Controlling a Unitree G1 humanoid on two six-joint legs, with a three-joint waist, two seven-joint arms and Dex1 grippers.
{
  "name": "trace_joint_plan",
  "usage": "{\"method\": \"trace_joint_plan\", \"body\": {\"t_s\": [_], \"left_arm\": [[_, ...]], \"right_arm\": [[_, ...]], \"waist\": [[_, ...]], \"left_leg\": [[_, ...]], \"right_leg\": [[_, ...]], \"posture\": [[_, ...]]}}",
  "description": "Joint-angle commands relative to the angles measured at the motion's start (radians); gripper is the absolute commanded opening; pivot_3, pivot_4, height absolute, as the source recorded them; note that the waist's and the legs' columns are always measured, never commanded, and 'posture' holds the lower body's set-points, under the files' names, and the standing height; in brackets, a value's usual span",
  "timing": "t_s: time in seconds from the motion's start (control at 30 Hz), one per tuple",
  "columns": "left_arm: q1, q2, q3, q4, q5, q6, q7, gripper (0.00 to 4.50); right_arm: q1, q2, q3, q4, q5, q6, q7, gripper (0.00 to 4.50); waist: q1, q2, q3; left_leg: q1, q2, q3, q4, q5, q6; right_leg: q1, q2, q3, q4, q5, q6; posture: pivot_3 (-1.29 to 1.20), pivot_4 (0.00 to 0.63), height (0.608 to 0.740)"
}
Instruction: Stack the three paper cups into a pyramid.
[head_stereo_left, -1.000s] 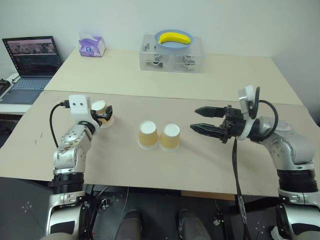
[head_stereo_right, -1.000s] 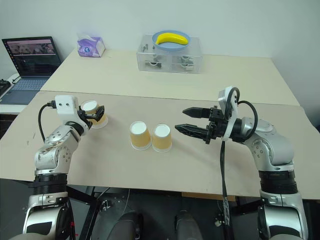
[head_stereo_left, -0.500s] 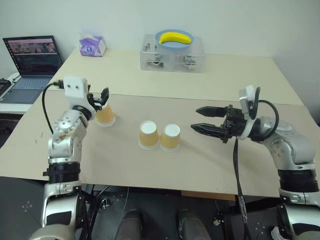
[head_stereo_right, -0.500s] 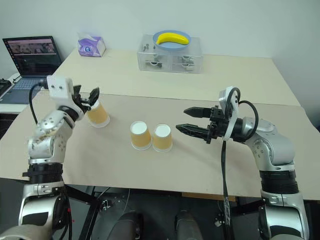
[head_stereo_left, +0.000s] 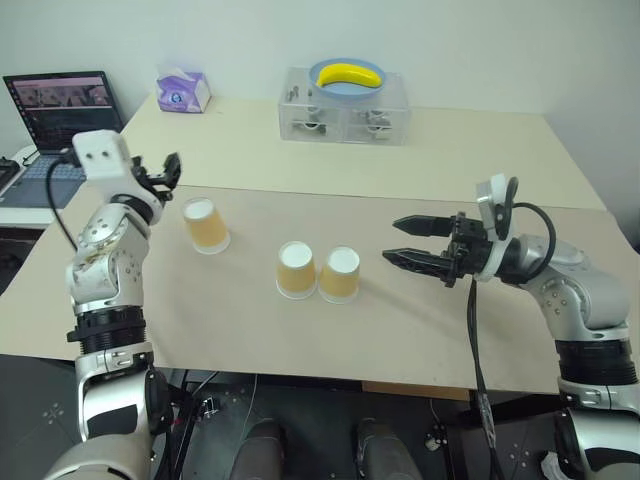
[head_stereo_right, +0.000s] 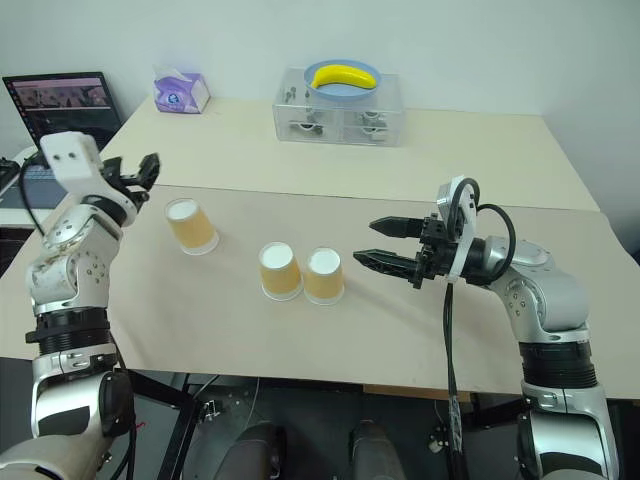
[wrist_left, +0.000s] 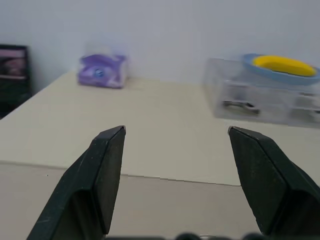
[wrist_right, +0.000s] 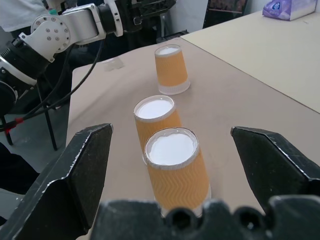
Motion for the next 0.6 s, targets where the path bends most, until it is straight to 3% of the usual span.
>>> {"method": "trace_joint_plan", "body": {"t_s": [0.03, 0.53, 0.6], "left_arm": [[0.030, -0.038, -0.031, -0.067, 0.003, -0.005, 0.008, 3.47], [0.071, -0.093, -0.085, -0.149, 0.001, 0.014, 0.002, 3.47], [0.070, -0.099, -0.077, -0.141, -0.010, 0.027, 0.006, 4.00]], "right_arm": [[-0.020, -0.015, -0.035, -0.038, 0.024, -0.011, 0.003, 4.50], [0.002, -0.018, -0.044, -0.065, 0.032, -0.001, -0.008, 4.50], [0.001, -0.016, -0.044, -0.067, 0.035, 0.002, -0.010, 4.50]], "waist": [[0.007, 0.000, 0.000], [0.002, 0.000, 0.000], [0.002, 0.000, 0.000]], "left_leg": [[0.000, 0.000, 0.000, 0.000, 0.000, 0.000], [0.000, 0.000, -0.002, 0.001, 0.000, 0.000], [0.000, 0.000, -0.002, 0.001, 0.000, 0.000]], "right_leg": [[0.000, 0.000, 0.000, 0.000, 0.000, 0.000], [0.001, 0.000, -0.002, 0.001, 0.000, 0.000], [0.001, 0.000, -0.002, 0.001, 0.000, 0.000]], "posture": [[0.00, 0.150, 0.694], [0.00, 0.150, 0.694], [0.00, 0.150, 0.694]]}}
